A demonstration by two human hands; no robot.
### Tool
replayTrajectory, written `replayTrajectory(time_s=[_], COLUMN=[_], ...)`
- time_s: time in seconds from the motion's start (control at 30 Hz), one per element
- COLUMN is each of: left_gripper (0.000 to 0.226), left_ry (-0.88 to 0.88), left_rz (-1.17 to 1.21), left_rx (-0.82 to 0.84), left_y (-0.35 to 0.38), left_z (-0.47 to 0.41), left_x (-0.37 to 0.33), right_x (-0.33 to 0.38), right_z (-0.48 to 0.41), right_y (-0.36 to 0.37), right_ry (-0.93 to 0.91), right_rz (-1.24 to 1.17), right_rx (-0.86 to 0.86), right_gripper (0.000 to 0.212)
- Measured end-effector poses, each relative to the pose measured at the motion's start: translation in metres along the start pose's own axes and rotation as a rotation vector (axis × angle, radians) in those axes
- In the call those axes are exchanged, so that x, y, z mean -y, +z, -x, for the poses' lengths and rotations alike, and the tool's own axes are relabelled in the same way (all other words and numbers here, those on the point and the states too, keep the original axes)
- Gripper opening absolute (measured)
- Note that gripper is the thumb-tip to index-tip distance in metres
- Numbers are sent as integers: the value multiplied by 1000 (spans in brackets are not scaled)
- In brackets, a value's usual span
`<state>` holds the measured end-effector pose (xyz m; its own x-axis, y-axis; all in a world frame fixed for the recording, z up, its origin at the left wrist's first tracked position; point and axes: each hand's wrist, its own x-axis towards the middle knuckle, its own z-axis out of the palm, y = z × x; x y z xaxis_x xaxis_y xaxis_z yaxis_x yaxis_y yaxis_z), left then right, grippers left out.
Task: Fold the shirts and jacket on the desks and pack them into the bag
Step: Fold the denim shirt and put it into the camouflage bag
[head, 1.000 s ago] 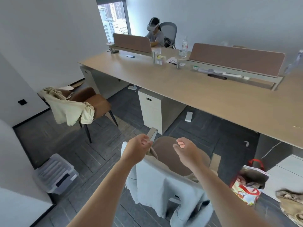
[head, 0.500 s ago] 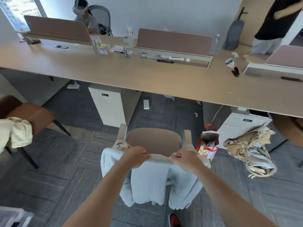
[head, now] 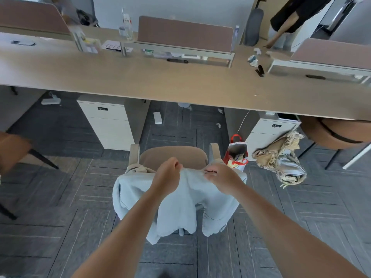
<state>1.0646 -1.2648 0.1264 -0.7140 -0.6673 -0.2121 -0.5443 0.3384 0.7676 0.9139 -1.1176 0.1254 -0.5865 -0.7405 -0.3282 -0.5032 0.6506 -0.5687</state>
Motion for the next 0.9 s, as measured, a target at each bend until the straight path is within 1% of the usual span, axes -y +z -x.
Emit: replayTrajectory(time_s=[0.07, 0.17, 0.27, 0.33, 0.43, 0.53, 0.6, 0.67, 0.73, 0.77, 0.83, 0.9], left_gripper=[29, 32, 26, 24, 22, 23, 23, 21, 20, 20, 19, 17], left_ry=[21, 64, 70, 71, 67, 58, 36, -11, -71, -98, -132, -132], left_rz=[46, 42, 57, 79, 165, 226, 230, 171, 89, 36, -92, -160], left_rx=[-16, -38, -71, -110, -156, -98, -20, 44, 111, 136, 150, 131], left_y=[-7, -14, -24, -34, -45, -51, -47, -34, -16, -8, 7, 16], left_z=[6, 24, 48, 67, 101, 137, 155, 163, 162, 160, 154, 146], left_x=[-16, -41, -60, -73, -83, -75, -62, -48, -37, -33, -27, -23], right_x=[1, 3, 10, 19, 31, 30, 18, 5, -9, -15, -24, -28], right_z=[5, 17, 36, 53, 82, 111, 126, 134, 135, 132, 129, 123], right_y=[-6, -14, -28, -42, -64, -69, -58, -41, -26, -20, -11, -5], right_ry=[-29, -44, -106, -166, -221, -221, -188, -145, -112, -108, -108, -111], right_rz=[-14, -100, -196, -283, -471, -601, -586, -556, -499, -451, -334, -271], right_rx=[-62, -176, -208, -198, -160, -35, 80, 143, 140, 129, 137, 145], right_gripper=[19, 16, 19, 18, 10, 7, 11, 11, 10, 14, 19, 14])
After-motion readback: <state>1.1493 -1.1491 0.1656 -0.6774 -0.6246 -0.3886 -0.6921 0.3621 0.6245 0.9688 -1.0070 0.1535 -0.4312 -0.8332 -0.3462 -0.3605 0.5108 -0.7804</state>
